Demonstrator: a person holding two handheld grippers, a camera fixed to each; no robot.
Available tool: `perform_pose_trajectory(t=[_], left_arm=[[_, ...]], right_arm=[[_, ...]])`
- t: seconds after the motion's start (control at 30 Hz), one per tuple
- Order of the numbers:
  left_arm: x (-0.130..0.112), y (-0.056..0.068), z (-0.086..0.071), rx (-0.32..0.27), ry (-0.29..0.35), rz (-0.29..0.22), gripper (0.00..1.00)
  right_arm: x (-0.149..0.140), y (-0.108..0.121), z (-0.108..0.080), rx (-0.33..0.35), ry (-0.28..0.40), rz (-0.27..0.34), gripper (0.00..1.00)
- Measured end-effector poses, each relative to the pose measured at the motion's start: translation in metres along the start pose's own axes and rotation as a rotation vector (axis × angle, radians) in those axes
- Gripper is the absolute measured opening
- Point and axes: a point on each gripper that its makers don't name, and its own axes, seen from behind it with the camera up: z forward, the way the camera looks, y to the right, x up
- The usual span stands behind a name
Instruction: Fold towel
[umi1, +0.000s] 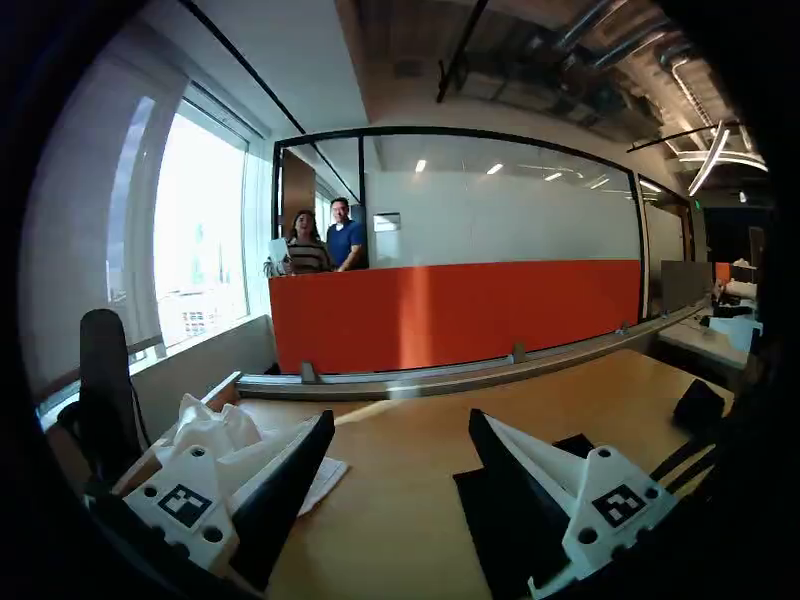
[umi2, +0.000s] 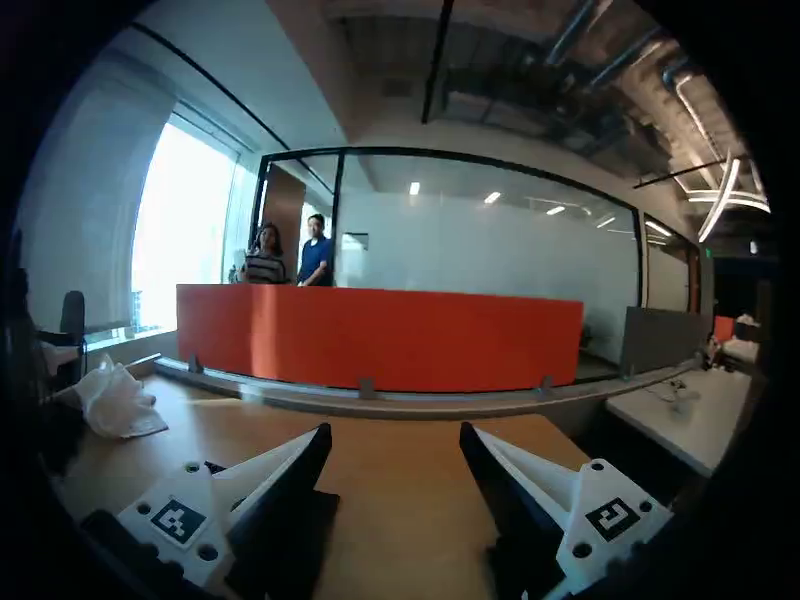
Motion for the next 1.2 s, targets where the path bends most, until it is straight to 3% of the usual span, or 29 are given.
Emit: perform_pose_trajectory(t=[0.27, 0.57, 0.8, 1.2], left_arm=[[-0.004, 0.014, 0.004, -0.079, -0.049, 0.076, 1.00], [-0.014, 0.053, 0.006, -0.258, -0.122, 0.139, 1.00], [-0.031, 0.078, 0.004, -0.356, -0.173, 0.144, 1.00], [-0.067, 0.097, -0.003, -0.421, -0.236, 0.166, 1.00]], right_arm=[[-0.003, -0.024, -0.001, 0.116, -0.068, -0.071, 1.00], [-0.025, -0.069, -0.009, 0.316, -0.186, -0.164, 1.00], [-0.030, -0.083, -0.011, 0.380, -0.232, -0.186, 1.00], [-0.063, -0.101, -0.018, 0.457, -0.315, -0.204, 1.00]])
